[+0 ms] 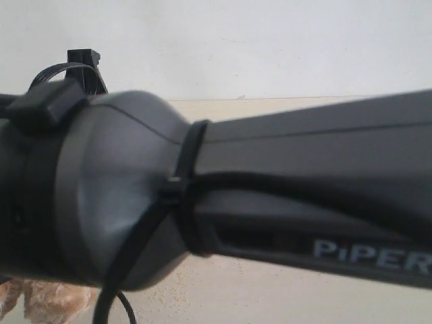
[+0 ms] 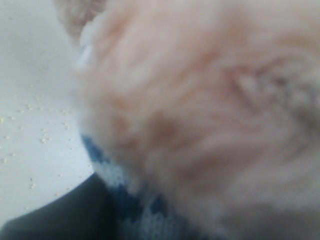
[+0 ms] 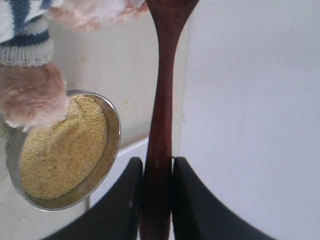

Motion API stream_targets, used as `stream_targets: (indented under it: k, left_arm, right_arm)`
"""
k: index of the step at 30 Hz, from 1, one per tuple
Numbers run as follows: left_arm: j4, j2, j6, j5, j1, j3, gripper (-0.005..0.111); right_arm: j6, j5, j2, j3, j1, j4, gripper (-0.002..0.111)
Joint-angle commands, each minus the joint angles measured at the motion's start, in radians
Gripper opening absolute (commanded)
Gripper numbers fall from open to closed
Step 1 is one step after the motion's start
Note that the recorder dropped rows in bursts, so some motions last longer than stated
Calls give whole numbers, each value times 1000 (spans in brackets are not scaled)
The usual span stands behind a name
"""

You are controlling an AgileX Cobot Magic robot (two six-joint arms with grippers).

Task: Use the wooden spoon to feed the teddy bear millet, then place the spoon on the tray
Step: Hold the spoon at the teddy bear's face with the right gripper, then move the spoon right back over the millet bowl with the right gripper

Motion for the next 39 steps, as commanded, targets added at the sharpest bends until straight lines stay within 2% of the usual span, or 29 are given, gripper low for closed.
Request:
stream_targets:
  k: [1,8,17,39]
  left_arm:
    - [-15,0,10,28,4,0,5]
    - [-15,0,10,28,4,0,5]
    - [-15,0,10,28,4,0,5]
    - [-15,0,10,30,4,0,5]
  right_arm:
    - [41,6,-46,-4,-14,64,0]
    - [61,6,-123,20,-138,262,0]
    - [28,6,-245,363,-318,335,0]
    - [-117,-80,-126,385,-298,208,0]
